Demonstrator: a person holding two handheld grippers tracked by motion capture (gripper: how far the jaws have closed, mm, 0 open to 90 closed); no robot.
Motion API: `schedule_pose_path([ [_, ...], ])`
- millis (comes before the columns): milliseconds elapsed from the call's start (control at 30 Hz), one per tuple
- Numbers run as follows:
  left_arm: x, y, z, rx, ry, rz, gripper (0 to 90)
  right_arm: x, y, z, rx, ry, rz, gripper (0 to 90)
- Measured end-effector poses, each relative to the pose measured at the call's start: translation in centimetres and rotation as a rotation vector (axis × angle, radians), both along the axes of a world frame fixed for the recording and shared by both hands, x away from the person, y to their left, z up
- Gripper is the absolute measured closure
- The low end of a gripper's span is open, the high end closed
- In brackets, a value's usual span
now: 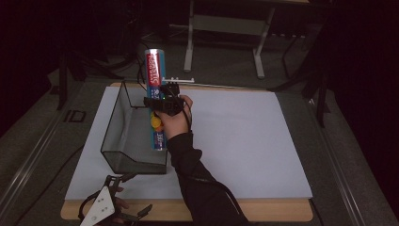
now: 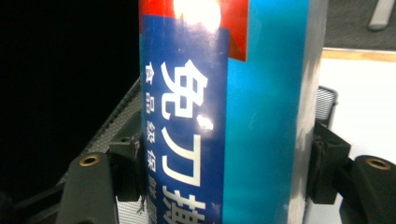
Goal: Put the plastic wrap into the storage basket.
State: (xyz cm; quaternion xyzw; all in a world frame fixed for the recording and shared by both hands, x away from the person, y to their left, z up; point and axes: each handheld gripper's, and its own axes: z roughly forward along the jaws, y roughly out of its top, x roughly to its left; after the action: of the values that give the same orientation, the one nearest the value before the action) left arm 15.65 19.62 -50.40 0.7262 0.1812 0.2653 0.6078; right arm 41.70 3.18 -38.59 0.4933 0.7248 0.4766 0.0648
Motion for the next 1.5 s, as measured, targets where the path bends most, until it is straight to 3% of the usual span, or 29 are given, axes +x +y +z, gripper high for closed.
schedule_pose_path([
  [133,-0.1,0.0,0.0,0.0,-0.002,-0.002,1.4,-0.1,0.9,-1.0,0.043,0.034,-0.029,31.6],
  [200,-0.1,0.1,0.1,-0.005,-0.003,-0.002,1.4,0.0,1.4,-1.7,0.042,0.053,-0.03,31.6],
  [400,-0.1,0.1,0.1,-0.006,-0.003,-0.006,1.4,0.2,2.3,-3.9,0.021,0.11,-0.036,31.6],
  [533,-0.2,0.1,0.1,-0.007,-0.003,-0.006,1.4,0.4,2.6,-5.2,-0.023,0.124,-0.044,31.6],
  [633,-0.1,0.1,0.1,-0.008,-0.002,-0.008,1.4,0.5,2.6,-6.0,-0.035,0.158,-0.059,31.6],
  [733,-0.1,0.0,0.1,-0.005,0.0,-0.009,1.3,0.5,2.6,-6.2,-0.041,0.165,-0.059,31.6],
  [767,-0.1,0.0,0.1,-0.005,-0.001,-0.011,1.3,0.5,2.9,-6.9,-0.068,0.194,-0.068,31.6],
  [867,-0.1,0.0,0.1,-0.005,-0.002,-0.012,1.4,0.6,3.0,-7.6,-0.085,0.21,-0.077,31.6],
  [1000,-0.1,0.1,0.1,-0.007,-0.001,-0.01,1.3,0.9,2.8,-8.2,-0.087,0.244,-0.089,31.5],
  [1300,-0.1,0.0,0.1,-0.003,-0.001,-0.013,1.4,1.1,2.7,-8.9,-0.129,0.262,-0.108,31.2],
  [1367,-0.1,0.1,0.1,-0.007,-0.003,-0.008,1.4,1.4,2.7,-9.5,-0.129,0.291,-0.105,30.9],
  [1500,-0.1,0.1,0.1,-0.009,-0.004,-0.006,1.4,1.3,3.0,-9.5,-0.14,0.277,-0.108,30.8],
])
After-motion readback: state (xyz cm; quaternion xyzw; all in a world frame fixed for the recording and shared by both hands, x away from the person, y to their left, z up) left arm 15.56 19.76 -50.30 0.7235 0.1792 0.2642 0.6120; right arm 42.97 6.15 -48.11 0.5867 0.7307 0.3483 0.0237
